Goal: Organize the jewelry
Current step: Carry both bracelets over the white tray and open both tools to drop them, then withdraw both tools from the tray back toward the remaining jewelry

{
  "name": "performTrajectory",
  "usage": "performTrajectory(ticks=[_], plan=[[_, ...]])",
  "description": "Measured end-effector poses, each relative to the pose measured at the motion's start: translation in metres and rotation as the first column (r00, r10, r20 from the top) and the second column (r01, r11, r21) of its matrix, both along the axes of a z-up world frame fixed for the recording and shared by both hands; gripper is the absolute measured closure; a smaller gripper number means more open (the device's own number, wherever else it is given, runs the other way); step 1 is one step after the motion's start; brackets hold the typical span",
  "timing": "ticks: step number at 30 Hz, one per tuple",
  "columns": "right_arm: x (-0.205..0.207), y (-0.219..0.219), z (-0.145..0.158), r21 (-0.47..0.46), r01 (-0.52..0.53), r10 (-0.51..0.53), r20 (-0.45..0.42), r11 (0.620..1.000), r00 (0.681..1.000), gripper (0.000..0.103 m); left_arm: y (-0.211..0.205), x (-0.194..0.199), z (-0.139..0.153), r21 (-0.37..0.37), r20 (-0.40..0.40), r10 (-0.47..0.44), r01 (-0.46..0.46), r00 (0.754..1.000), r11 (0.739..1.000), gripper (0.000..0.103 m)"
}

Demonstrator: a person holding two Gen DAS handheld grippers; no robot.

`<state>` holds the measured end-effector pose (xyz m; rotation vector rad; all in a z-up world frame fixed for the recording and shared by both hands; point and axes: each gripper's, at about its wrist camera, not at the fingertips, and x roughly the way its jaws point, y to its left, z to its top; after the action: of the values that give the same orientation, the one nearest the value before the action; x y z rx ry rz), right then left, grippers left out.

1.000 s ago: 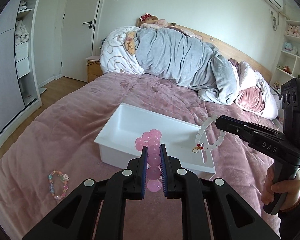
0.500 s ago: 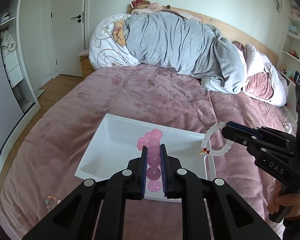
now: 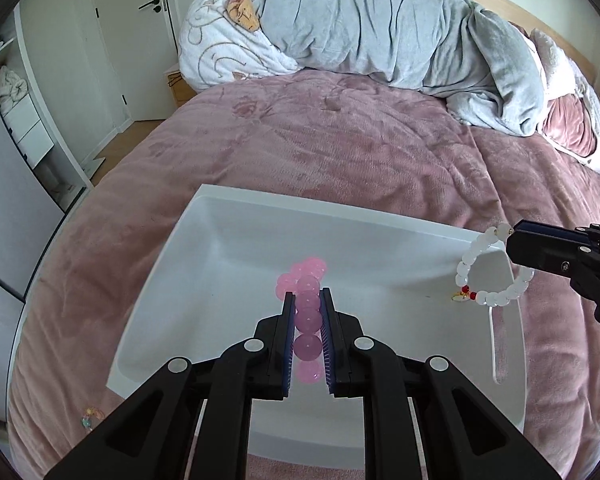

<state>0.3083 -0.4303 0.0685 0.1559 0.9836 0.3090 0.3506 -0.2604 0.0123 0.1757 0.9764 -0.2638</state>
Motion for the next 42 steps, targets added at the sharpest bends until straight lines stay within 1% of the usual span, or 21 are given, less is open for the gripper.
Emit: performTrajectory(ticks=[2, 6, 12, 13, 15, 16, 17, 19, 21, 23, 26, 27, 28, 29, 30, 31, 33, 35, 36, 37, 42], plan=[[0.004, 0.002, -0.013, -0.013, 0.006, -0.006, -0.021, 1.0, 1.0, 0.092, 0.0, 0.004, -0.011, -0.007, -0.018, 0.019, -0.02, 1.0, 1.0, 0.086], [0.007, 0.007, -0.036, -0.002, 0.003, -0.003, -0.064, 1.0, 0.998, 0.092, -0.005, 0.005, -0.023, -0.038, -0.014, 0.023, -0.023, 1.0, 0.999, 0.085], [0.008, 0.018, -0.061, 0.019, 0.012, -0.01, -0.117, 1.0, 0.993, 0.092, -0.012, 0.005, -0.03, -0.074, -0.018, 0.022, -0.024, 1.0, 0.997, 0.085], [0.007, 0.02, -0.064, 0.014, 0.01, -0.008, -0.122, 1.0, 0.992, 0.09, -0.011, 0.004, -0.03, -0.084, -0.017, 0.029, -0.03, 0.999, 0.996, 0.085], [0.007, 0.025, -0.069, 0.0, 0.003, -0.003, -0.138, 1.0, 0.99, 0.088, -0.007, 0.002, -0.03, -0.105, -0.024, 0.044, -0.046, 0.999, 0.993, 0.078], [0.007, 0.027, -0.071, -0.005, 0.0, -0.001, -0.145, 1.0, 0.989, 0.082, -0.004, 0.0, -0.03, -0.111, -0.025, 0.051, -0.054, 0.998, 0.992, 0.072], [0.005, 0.028, -0.073, -0.016, 0.0, -0.003, -0.148, 1.0, 0.989, 0.077, -0.002, -0.003, -0.03, -0.116, -0.022, 0.052, -0.055, 0.998, 0.992, 0.069], [0.001, 0.031, -0.072, -0.031, 0.001, -0.005, -0.138, 1.0, 0.99, 0.056, 0.001, -0.008, -0.027, -0.111, -0.015, 0.049, -0.05, 0.999, 0.993, 0.066], [-0.003, 0.031, -0.067, -0.027, 0.001, -0.004, -0.121, 1.0, 0.993, 0.054, 0.005, -0.014, -0.02, -0.104, 0.008, 0.048, -0.047, 0.999, 0.993, 0.06], [-0.008, 0.031, -0.059, -0.012, -0.002, 0.0, -0.111, 1.0, 0.994, 0.054, 0.012, -0.021, -0.009, -0.09, 0.048, 0.053, -0.049, 0.997, 0.995, 0.05], [-0.017, 0.035, -0.04, -0.017, -0.01, 0.008, -0.07, 1.0, 0.997, 0.048, 0.024, -0.033, 0.016, -0.078, 0.112, 0.064, -0.056, 0.992, 0.995, 0.043], [-0.021, 0.037, -0.033, -0.025, -0.017, 0.016, -0.049, 1.0, 0.999, 0.044, 0.028, -0.038, 0.024, -0.072, 0.133, 0.069, -0.06, 0.989, 0.996, 0.04], [-0.026, 0.04, -0.025, -0.039, -0.023, 0.022, -0.028, 0.999, 0.999, 0.036, 0.033, -0.042, 0.033, -0.061, 0.156, 0.077, -0.068, 0.985, 0.996, 0.032], [-0.031, 0.043, -0.017, -0.055, -0.025, 0.025, -0.007, 0.998, 1.0, 0.03, 0.037, -0.048, 0.041, -0.05, 0.185, 0.085, -0.077, 0.979, 0.996, 0.027], [-0.035, 0.045, -0.01, -0.065, -0.026, 0.027, 0.012, 0.998, 1.0, 0.019, 0.042, -0.054, 0.049, -0.042, 0.211, 0.09, -0.083, 0.973, 0.996, 0.026], [-0.041, 0.049, -0.003, -0.071, -0.029, 0.032, 0.033, 0.997, 0.999, 0.016, 0.047, -0.059, 0.057, -0.035, 0.229, 0.094, -0.089, 0.969, 0.995, 0.025], [-0.052, 0.057, 0.011, -0.079, -0.047, 0.052, 0.062, 0.996, 0.997, 0.015, 0.058, -0.069, 0.07, -0.022, 0.26, 0.111, -0.109, 0.959, 0.994, 0.018], [-0.063, 0.067, 0.024, -0.084, -0.066, 0.073, 0.086, 0.994, 0.994, 0.012, 0.072, -0.082, 0.081, -0.029, 0.284, 0.126, -0.123, 0.95, 0.992, 0.012], [-0.069, 0.072, 0.03, -0.085, -0.073, 0.081, 0.102, 0.994, 0.991, 0.008, 0.079, -0.089, 0.086, -0.032, 0.294, 0.134, -0.131, 0.947, 0.991, 0.01], [-0.074, 0.077, 0.036, -0.086, -0.08, 0.09, 0.12, 0.993, 0.989, 0.005, 0.088, -0.097, 0.091, -0.035, 0.303, 0.14, -0.135, 0.943, 0.99, 0.01], [-0.103, 0.108, 0.059, -0.088, -0.125, 0.14, 0.189, 0.988, 0.972, 0.005, 0.131, -0.136, 0.108, -0.051, 0.326, 0.155, -0.146, 0.933, 0.988, 0.007]])
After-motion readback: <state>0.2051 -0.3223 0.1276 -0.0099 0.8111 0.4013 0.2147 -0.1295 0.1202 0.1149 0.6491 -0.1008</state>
